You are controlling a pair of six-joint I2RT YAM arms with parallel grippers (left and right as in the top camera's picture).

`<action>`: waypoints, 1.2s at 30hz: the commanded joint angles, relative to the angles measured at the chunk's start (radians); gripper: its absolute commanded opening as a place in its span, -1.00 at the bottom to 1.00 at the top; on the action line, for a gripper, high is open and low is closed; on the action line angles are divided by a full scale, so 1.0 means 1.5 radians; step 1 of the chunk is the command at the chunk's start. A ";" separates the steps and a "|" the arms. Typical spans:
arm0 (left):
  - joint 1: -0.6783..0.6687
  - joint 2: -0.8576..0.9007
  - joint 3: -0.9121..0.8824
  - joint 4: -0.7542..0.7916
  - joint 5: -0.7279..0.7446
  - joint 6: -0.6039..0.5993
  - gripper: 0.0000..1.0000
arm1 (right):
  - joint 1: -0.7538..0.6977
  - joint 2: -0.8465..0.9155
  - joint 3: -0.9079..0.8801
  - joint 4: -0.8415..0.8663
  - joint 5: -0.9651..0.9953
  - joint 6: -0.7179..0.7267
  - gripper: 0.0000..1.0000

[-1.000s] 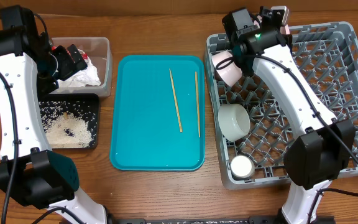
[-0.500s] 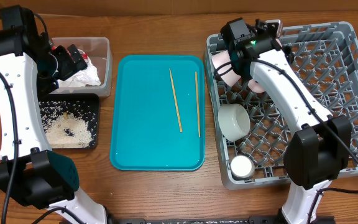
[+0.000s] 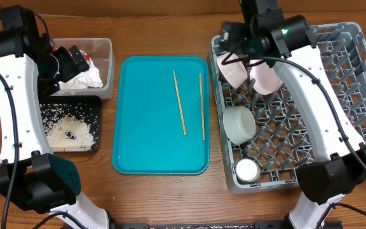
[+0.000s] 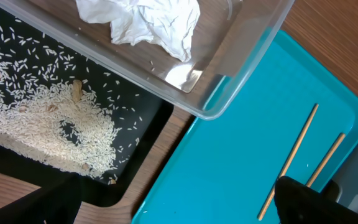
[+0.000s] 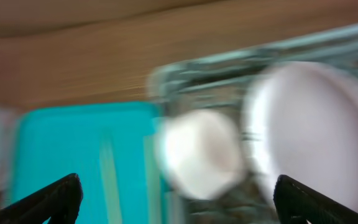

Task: Sort waste into correct bins and load items into the dishwasher
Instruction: 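Stand the pink plate upright in the rack's back and release it, then reach the right gripper to a chopstick on the teal tray and grasp it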

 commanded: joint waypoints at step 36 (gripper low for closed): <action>-0.001 -0.014 0.007 0.002 -0.005 0.008 0.99 | 0.228 0.329 -0.085 0.076 0.019 0.103 -0.92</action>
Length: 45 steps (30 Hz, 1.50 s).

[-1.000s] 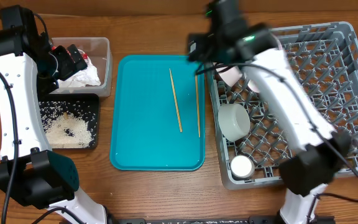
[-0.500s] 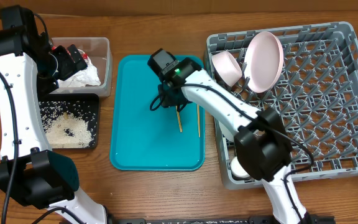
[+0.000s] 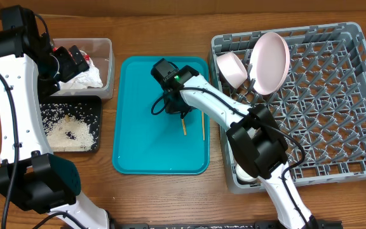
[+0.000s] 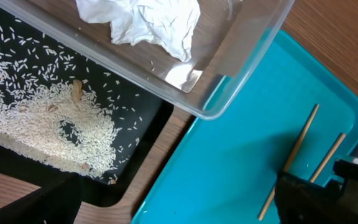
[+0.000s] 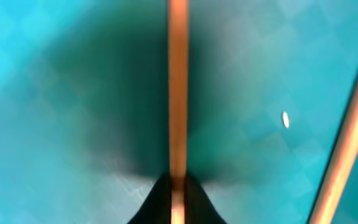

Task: Sort waste into correct bins and load items into the dishwasher
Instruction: 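Reach the right gripper to a chopstick on the teal tray and grasp it, then carry the chopstick into the dish rack and release it with the right gripper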

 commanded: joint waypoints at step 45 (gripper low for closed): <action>-0.001 -0.014 0.007 0.002 -0.005 0.008 1.00 | -0.275 -0.345 -0.049 -0.432 0.057 -0.097 -0.92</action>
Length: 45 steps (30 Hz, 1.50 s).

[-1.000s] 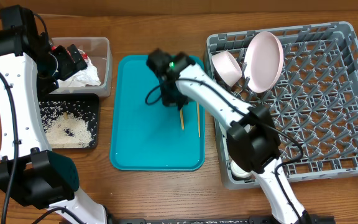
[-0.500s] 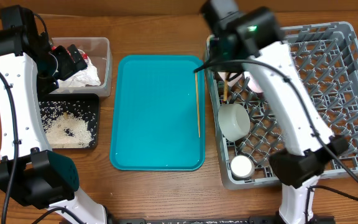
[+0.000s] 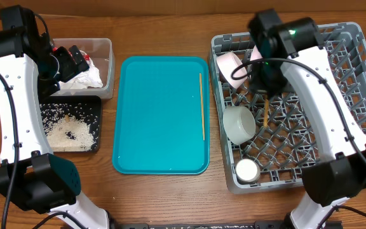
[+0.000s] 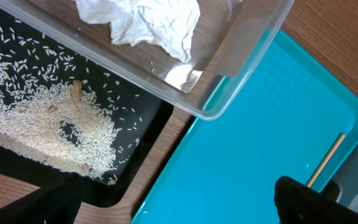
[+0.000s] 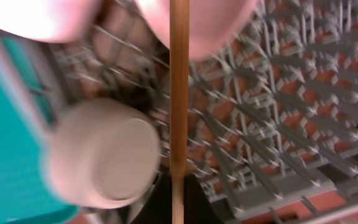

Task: Sort waste into correct bins and load items into the dishwasher
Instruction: 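Carry the chopstick into the dish rack and release it with the right gripper, then grasp the second chopstick on the teal tray with the right gripper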

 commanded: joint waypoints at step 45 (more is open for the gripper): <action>-0.001 -0.014 0.007 0.001 -0.005 0.008 1.00 | 0.225 0.108 -0.065 0.389 -0.104 0.075 -0.06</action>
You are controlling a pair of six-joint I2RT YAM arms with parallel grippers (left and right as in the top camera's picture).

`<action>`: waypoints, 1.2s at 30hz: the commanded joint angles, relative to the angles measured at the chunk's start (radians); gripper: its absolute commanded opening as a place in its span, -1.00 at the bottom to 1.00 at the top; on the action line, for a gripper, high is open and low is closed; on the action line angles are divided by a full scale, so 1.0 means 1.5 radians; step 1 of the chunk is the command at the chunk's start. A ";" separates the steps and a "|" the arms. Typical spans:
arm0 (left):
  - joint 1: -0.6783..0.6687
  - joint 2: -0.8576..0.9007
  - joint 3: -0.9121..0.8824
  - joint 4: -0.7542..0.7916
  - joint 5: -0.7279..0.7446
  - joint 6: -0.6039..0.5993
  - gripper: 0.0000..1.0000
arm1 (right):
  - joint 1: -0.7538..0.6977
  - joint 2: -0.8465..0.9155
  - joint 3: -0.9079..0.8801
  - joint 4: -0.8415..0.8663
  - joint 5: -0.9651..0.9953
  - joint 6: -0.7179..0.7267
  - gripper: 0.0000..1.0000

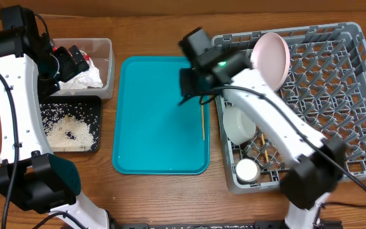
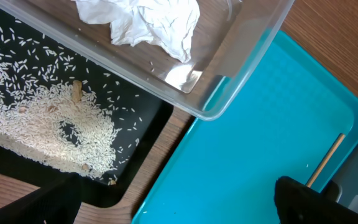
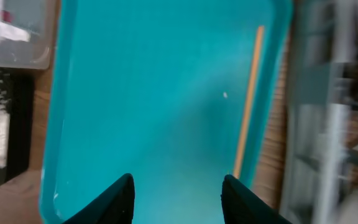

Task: Sort waste into correct bins and load items into the dishwasher
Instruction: 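Grasp the second chopstick on the teal tray with the right gripper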

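One wooden chopstick (image 1: 203,114) lies along the right side of the teal tray (image 1: 151,146); the right wrist view shows this chopstick (image 3: 248,106) too. A second chopstick (image 1: 267,151) lies in the grey dish rack (image 1: 335,159), near the white bowl (image 1: 239,124). My right gripper (image 1: 188,89) hovers over the tray's upper right, open and empty (image 3: 179,199), just left of the remaining chopstick. My left gripper (image 1: 74,62) hangs open over the clear bin (image 1: 108,67), its fingers (image 2: 306,202) empty.
The clear bin holds crumpled white tissue (image 2: 145,22). A black bin (image 1: 94,143) with rice sits in front of it. The rack also carries a pink plate (image 1: 272,57) and a small white cup (image 1: 246,170). Wooden table lies all around.
My right gripper was shut on a chopstick over the rack; now that chopstick lies in the rack and the gripper is open above the tray. The left arm has not moved.
Two chopsticks lay on the tray while my right gripper was over the rack's back corner. Then it was down on the left chopstick, then it held that chopstick above the rack. Now the chopstick is in the rack and the gripper is back over the tray.
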 commanded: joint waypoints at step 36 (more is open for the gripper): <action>-0.001 -0.014 0.007 0.001 -0.005 0.008 1.00 | -0.030 0.263 0.047 -0.025 0.010 0.020 -0.92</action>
